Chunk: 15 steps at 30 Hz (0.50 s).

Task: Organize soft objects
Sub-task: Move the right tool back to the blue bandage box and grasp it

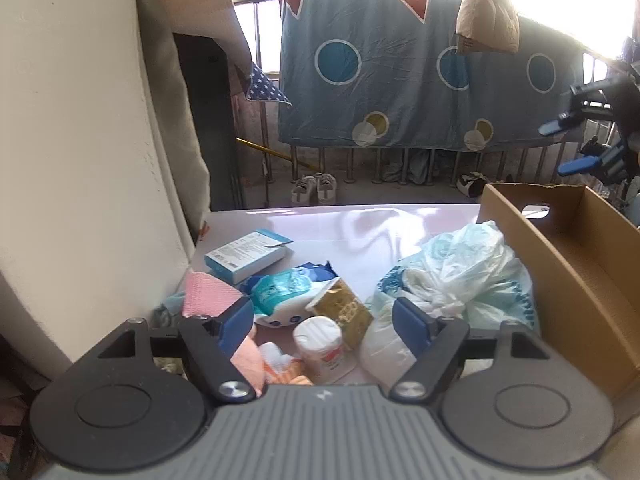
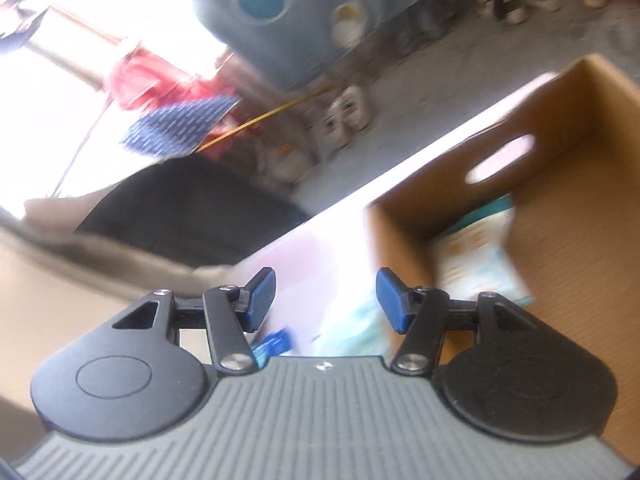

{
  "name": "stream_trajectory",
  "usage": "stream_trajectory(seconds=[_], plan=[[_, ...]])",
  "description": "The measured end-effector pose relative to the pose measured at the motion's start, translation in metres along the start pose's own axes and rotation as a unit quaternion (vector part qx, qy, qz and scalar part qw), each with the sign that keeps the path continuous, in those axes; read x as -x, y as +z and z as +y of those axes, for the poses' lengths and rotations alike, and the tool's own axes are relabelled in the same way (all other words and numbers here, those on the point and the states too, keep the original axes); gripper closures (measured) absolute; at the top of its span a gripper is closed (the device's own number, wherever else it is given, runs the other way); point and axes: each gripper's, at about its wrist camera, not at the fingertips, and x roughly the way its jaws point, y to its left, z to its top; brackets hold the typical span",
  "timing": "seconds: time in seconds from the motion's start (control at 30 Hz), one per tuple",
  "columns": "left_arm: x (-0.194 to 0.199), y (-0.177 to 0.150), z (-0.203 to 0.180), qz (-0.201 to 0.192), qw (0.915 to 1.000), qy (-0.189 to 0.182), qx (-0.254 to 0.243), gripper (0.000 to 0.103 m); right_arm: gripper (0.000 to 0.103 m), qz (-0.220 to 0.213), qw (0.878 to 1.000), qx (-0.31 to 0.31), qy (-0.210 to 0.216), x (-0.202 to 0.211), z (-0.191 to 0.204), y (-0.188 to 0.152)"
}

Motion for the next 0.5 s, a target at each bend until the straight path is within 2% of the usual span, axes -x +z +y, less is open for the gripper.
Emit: stream_trajectory(seconds=[0.17, 0.3, 0.5], plan=[[0.008, -0.010, 0.020, -0.008, 0.9994, 0.032, -0.004, 0.020, 0.042, 0.062, 0.997, 0.004, 0.036, -0.042, 0.048, -0.021], [0.015, -0.020, 0.049, -0.009, 0.9979, 0.064, 0.004, 0.016, 0.036, 0.108, 0.993, -0.004, 0.056, -0.092, 0.087, -0.041], [0.017, -0.041, 0.107, 0.009, 0.9924, 0.119, 0.028, 0.014, 0.025, 0.171, 0.984, -0.012, 0.048, -0.193, 0.146, -0.075]])
